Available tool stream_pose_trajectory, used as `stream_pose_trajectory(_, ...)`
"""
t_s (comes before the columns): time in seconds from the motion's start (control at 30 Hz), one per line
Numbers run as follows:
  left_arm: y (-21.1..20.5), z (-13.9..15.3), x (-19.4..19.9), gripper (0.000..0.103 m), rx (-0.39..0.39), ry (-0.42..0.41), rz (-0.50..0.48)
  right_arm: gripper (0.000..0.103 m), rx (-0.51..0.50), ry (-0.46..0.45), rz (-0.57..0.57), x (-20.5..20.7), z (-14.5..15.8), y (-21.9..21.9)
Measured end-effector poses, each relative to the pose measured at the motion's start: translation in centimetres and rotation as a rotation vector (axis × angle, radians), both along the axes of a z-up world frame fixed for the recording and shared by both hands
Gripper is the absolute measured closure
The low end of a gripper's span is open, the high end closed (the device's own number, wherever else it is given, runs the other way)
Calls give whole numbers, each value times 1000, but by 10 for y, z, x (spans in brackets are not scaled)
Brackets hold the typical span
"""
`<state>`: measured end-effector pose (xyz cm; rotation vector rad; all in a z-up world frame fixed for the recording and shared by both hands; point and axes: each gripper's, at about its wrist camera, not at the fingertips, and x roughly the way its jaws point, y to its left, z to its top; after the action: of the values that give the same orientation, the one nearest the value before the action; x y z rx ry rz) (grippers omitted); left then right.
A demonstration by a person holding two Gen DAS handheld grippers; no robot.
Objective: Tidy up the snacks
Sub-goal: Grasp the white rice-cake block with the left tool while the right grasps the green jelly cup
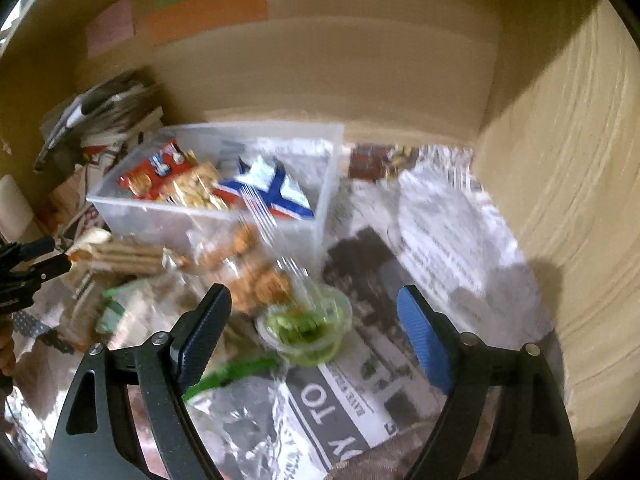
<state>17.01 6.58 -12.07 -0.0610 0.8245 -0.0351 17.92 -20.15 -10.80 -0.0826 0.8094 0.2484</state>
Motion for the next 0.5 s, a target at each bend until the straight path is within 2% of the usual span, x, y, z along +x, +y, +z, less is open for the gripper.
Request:
stream_pose_trajectory(0.23, -8, -5, 9, 31, -19, 9, -13, 20, 51, 81, -10, 2, -24, -8)
stream_pose_trajectory(0.5, -4, -15, 26, 30, -35, 21, -11, 20, 60, 90, -11, 10, -33, -9)
